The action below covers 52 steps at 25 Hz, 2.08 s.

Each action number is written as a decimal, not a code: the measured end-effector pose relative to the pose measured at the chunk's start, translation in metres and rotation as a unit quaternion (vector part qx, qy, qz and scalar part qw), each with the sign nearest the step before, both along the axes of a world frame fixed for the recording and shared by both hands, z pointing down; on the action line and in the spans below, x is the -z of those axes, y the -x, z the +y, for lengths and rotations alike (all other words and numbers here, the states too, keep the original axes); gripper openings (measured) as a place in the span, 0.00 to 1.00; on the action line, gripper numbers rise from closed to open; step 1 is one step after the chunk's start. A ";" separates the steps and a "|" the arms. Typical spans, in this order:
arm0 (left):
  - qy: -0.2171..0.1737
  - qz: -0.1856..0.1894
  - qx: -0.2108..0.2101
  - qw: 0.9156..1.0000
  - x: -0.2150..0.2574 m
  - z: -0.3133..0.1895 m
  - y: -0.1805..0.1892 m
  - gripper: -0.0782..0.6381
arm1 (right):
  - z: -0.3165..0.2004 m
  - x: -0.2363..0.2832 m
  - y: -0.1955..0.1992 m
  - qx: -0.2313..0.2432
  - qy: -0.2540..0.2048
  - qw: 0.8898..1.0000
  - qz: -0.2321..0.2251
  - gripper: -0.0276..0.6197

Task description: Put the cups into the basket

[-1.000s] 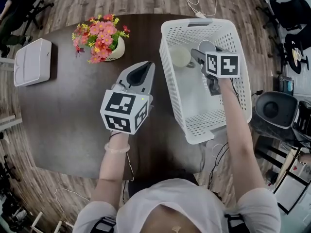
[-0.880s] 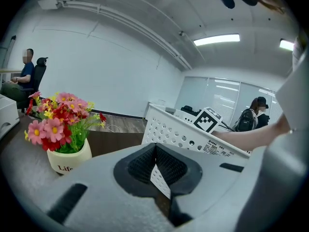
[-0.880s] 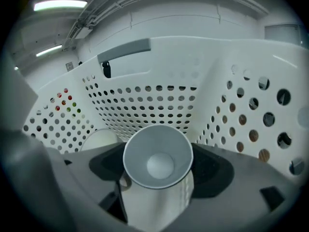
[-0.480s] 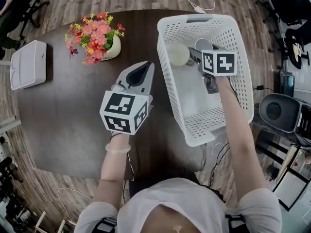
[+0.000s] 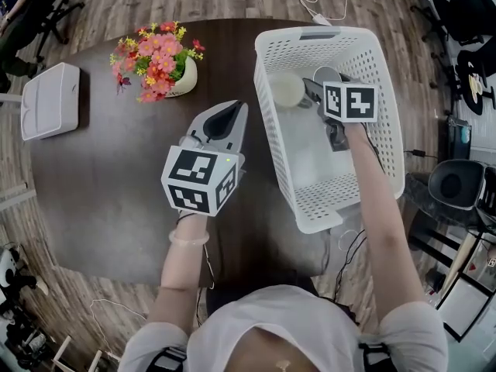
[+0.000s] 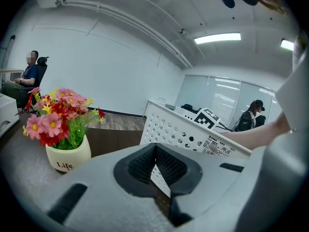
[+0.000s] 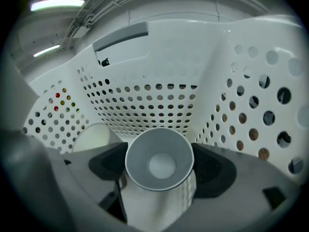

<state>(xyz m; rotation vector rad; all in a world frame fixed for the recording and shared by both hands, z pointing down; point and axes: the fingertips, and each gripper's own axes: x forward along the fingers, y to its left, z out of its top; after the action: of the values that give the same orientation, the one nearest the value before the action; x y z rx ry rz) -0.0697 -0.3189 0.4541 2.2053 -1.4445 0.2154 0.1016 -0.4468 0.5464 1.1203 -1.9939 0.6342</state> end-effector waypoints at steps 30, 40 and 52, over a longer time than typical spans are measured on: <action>-0.041 -0.022 0.014 0.999 0.057 0.037 -0.002 0.12 | 0.018 0.087 -0.015 -0.036 -0.110 0.993 -0.011 0.08; -0.081 -0.020 0.022 0.996 0.100 0.069 -0.014 0.12 | 0.059 0.160 -0.002 -0.019 -0.179 0.982 -0.060 0.06; -0.118 -0.010 0.010 0.993 0.133 0.118 -0.044 0.12 | 0.140 0.237 -0.020 -0.034 -0.241 0.963 -0.116 0.06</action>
<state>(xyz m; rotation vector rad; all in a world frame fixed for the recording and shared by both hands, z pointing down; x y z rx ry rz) -0.0259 -0.2014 0.3215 2.3795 -1.5723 0.0632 0.1216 -0.3072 0.3097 1.4583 -2.4002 0.3288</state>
